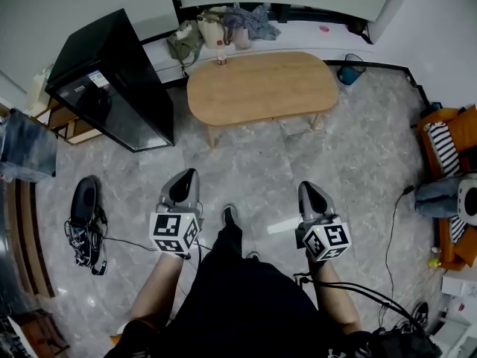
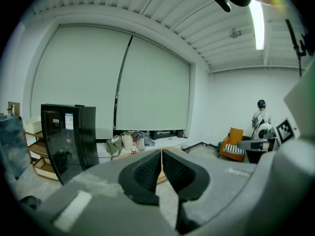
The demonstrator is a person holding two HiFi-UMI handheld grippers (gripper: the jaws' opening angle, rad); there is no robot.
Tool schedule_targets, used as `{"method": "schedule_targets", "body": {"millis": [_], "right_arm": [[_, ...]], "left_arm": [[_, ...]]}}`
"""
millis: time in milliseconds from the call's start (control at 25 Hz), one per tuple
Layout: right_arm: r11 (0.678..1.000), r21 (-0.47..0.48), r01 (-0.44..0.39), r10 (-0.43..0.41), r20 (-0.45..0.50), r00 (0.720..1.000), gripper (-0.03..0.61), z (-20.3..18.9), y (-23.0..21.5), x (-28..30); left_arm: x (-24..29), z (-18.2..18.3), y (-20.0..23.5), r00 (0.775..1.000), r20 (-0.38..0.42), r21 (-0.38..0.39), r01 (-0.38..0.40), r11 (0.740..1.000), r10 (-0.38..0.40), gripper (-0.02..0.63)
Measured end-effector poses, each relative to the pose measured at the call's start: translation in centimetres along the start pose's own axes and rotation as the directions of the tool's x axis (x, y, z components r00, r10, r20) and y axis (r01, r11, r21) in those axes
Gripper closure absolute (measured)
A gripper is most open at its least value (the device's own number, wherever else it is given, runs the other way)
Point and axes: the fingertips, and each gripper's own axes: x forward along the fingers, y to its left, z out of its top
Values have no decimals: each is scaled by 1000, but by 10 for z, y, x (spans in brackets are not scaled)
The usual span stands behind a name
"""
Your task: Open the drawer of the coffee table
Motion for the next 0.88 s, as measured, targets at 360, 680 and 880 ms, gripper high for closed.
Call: {"method": "schedule_targets", "body": {"millis": [360,680,880], "right_arm": [[997,45,55,-55,5,998,575,29,-23,90],[997,49,61,-59,-30,998,575,28,-36,135],[997,56,52,-46,-97,994,575,12,-75,159]], "left_arm": [[93,19,41,997,-34,7,75,997,-75,604],[139,-1,64,989,-113,-11,95,995,-95,604],[176,-17,65,985,-164,3,55,998,-53,604]]}}
